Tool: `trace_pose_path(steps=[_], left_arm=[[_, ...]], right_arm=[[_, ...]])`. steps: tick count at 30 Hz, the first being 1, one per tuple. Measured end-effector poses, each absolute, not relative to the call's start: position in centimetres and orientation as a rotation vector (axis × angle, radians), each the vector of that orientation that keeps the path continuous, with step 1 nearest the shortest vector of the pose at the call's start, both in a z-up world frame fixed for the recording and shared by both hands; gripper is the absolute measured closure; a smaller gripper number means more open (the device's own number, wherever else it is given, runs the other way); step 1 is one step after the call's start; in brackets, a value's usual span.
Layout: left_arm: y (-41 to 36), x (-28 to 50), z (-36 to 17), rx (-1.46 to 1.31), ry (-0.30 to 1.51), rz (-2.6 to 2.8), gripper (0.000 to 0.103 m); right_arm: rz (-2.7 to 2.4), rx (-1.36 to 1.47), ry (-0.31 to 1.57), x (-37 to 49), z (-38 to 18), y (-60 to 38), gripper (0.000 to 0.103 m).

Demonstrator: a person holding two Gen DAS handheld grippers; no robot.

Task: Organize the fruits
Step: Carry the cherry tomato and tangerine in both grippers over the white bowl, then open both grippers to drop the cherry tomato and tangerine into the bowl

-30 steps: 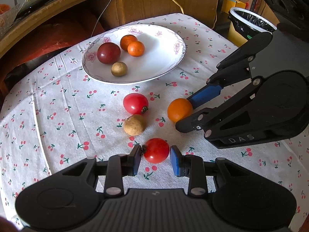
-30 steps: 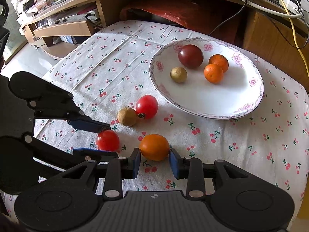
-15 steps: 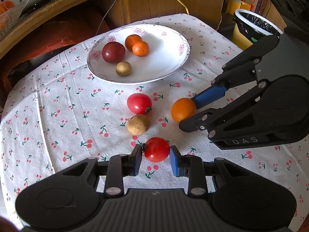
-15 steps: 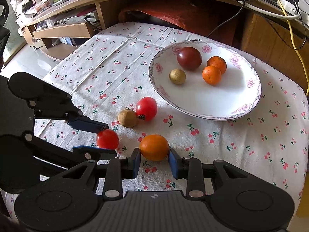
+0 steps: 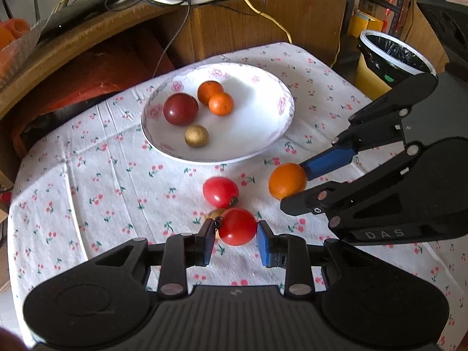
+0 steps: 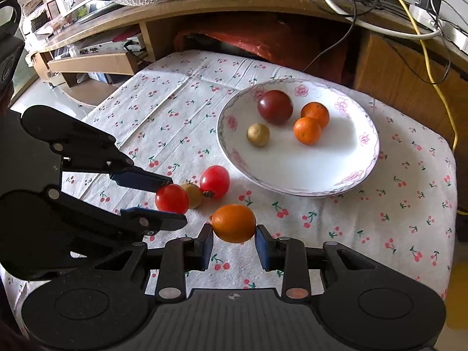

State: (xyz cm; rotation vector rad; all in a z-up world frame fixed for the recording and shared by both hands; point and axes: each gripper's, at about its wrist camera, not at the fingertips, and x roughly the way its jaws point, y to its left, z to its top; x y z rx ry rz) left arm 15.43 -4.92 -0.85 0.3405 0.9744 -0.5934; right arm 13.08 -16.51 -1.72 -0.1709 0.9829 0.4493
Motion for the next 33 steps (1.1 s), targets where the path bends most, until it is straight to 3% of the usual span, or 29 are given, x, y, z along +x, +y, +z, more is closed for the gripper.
trace_pose_path(steps=[33], left_arm=[[-7.5, 21.7, -0.9, 0.343, 0.909, -0.496, 0.065]], right_arm=[[0.312, -0.117, 0.908, 18.3, -1.3, -18.8, 0.075]])
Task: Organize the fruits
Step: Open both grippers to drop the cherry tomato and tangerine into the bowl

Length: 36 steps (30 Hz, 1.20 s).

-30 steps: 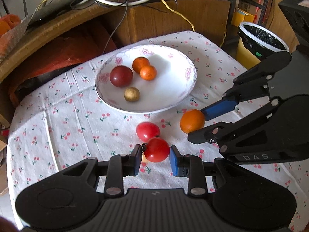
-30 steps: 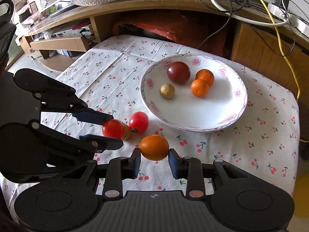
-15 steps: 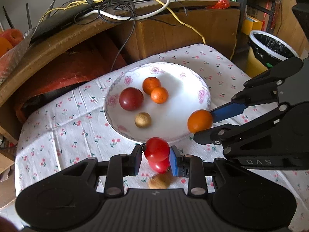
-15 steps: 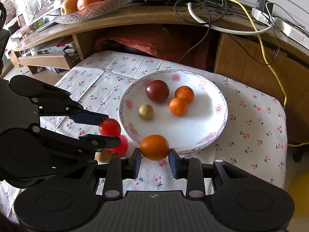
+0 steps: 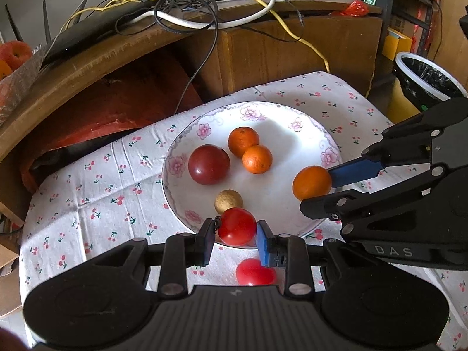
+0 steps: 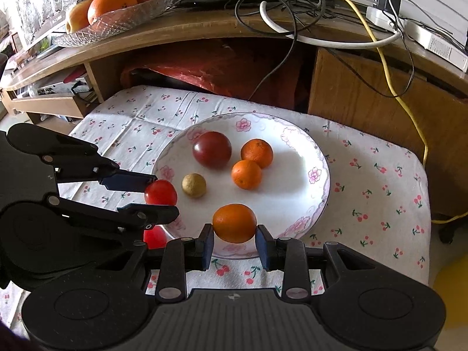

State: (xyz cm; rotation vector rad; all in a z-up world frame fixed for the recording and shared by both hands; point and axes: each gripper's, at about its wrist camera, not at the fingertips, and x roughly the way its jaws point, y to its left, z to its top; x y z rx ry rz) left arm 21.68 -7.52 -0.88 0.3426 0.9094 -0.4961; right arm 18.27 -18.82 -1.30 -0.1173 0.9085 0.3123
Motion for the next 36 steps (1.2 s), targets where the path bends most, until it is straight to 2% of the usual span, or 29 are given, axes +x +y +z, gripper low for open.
trace_pose_path(steps=[36], left_arm=[[-7.8, 22.9, -1.1, 0.346, 0.869, -0.456, 0.063]], right_arm=[[0.273, -0.081, 0.884, 18.9, -1.8, -19.2, 0.073]])
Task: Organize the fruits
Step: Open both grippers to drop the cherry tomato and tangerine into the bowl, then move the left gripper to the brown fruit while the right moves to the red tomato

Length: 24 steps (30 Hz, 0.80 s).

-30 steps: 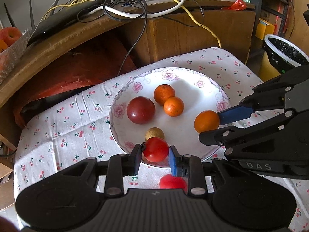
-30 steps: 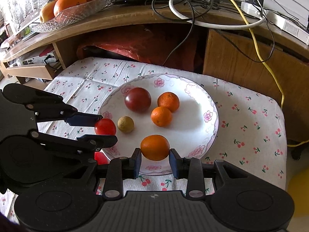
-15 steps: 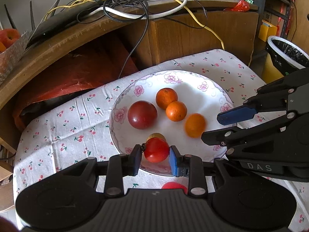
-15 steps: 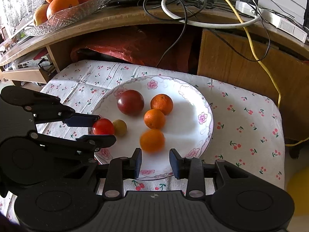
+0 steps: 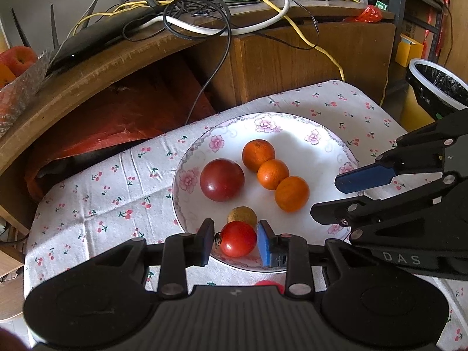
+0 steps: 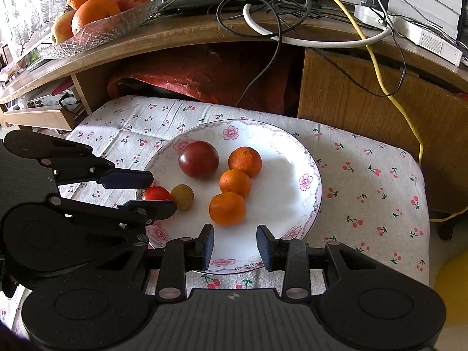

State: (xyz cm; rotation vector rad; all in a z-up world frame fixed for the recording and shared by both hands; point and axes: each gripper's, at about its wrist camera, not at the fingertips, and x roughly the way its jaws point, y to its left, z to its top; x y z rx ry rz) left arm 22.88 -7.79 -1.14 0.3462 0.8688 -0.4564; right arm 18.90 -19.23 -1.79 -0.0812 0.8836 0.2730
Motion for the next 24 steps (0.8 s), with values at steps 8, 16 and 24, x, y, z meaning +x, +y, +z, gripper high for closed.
trace_pose_path(steps=[8, 16, 24], left_arm=[[-7.5, 22.4, -0.3, 0.335, 0.853, -0.457, 0.063], [-6.8, 21.2, 0.7, 0.321, 0.851, -0.482, 0.063], [-6.6, 18.9, 0.3, 0.355, 0.880, -0.525, 0.062]], right_arm=[[0.279, -0.083, 0.876, 18.6, -1.5, -19.2, 0.073], [0.283, -0.094, 0.874, 17.9, -1.0, -18.9, 0.072], [0.301, -0.105, 0.875, 17.0, -0.7, -18.5, 0.073]])
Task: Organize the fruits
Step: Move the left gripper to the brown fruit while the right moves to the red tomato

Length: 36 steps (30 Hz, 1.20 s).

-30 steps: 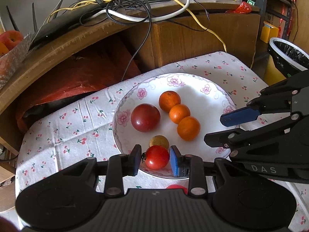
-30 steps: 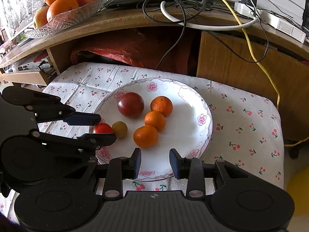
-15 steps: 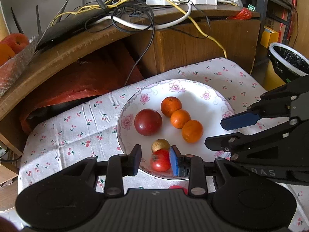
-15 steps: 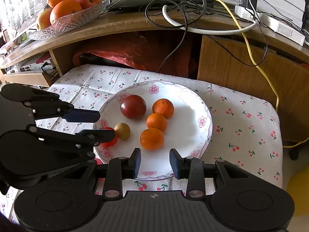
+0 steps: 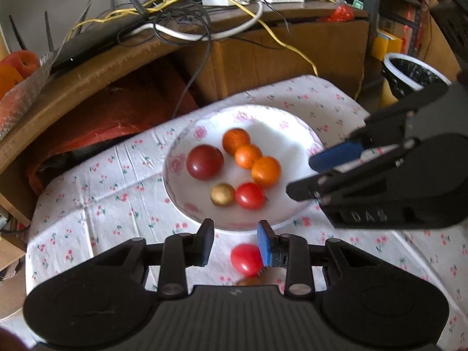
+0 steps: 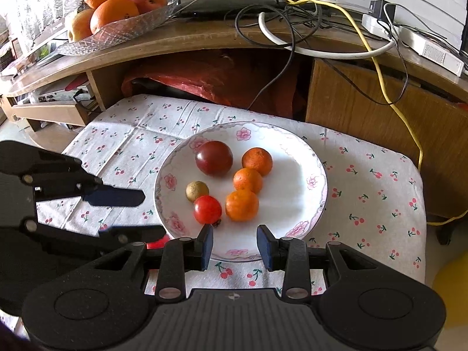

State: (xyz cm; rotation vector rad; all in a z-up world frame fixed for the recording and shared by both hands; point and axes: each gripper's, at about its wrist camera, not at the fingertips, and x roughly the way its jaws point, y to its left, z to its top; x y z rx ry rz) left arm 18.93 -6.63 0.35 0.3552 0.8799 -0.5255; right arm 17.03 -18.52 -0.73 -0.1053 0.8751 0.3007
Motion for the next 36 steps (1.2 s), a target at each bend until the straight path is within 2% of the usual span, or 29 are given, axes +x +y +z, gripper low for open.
trace_pose_path(steps=[30, 36], left_arm=[[-6.0, 16.8, -3.0, 0.410, 0.996, -0.546, 0.062], [-5.6, 16.3, -2.7, 0.426, 0.988, -0.553, 0.068]], right_arm=[[0.381, -0.113, 0.926, 15.5, -1.1, -16.8, 0.073], [0.391, -0.120, 0.937, 15.6, -1.4, -16.1, 0.073]])
